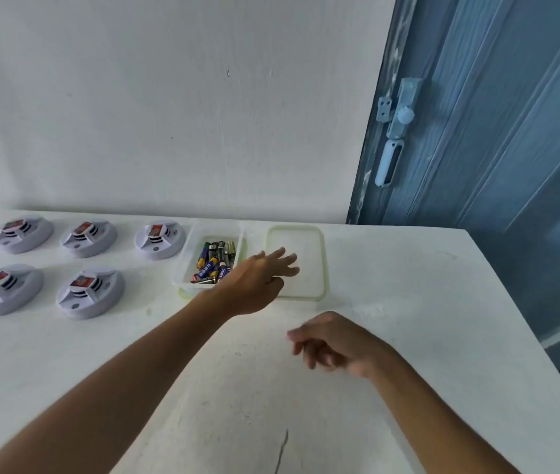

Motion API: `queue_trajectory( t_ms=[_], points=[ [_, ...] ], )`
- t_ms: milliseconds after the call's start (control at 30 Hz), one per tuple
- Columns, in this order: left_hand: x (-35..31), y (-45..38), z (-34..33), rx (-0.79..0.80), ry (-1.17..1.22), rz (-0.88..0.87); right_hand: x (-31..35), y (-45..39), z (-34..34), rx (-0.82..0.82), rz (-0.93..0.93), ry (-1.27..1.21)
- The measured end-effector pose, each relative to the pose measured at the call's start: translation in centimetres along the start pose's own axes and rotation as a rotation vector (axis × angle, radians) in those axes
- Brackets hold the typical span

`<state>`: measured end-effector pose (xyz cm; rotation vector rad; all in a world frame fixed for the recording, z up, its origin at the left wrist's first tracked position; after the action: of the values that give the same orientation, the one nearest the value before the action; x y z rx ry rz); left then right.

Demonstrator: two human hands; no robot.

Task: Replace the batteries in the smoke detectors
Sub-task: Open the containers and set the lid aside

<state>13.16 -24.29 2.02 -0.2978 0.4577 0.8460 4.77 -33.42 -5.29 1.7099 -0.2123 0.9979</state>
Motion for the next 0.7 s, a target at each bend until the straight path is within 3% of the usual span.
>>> queue_trajectory(
  t_ms=[67, 200, 367, 533, 700],
  points=[
    [0.1, 0.5, -0.3, -0.016, -0.1, 0.035, 0.8, 0.4, 4.1, -0.119, 0.03, 0.119],
    [-1.6, 1.3, -0.1, -0.212, -0.437, 0.095, 3.9, -0.1, 10.1, -0.455, 0.154, -0.14],
    [-2.7, 1.4, -0.6, -0.275, -0.523, 0.103, 6.3, -1.9, 11.2, -0.587, 0.227, -0.35],
    [-2.2, 1.7, -0.3, -0.231, -0.456, 0.02, 9.3, -3.0, 10.5, -0.607, 0.228, -0.099],
    [-1.1, 1.7, -0.6, -0.115, -0.354, 0.057, 7.1, -2.8, 10.9, -0.475, 0.15, -0.325]
  ],
)
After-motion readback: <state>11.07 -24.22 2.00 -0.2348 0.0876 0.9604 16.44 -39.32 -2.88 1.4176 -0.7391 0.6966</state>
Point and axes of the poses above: each hand's wrist, its own y-axis away from the middle knuckle, its own z-axis out of the back of the hand, x = y × z, the point moved 10 cm from there along -y, towards the middle knuckle, and after that the axes turned 8 degrees about -z, right-handed, at the moved point
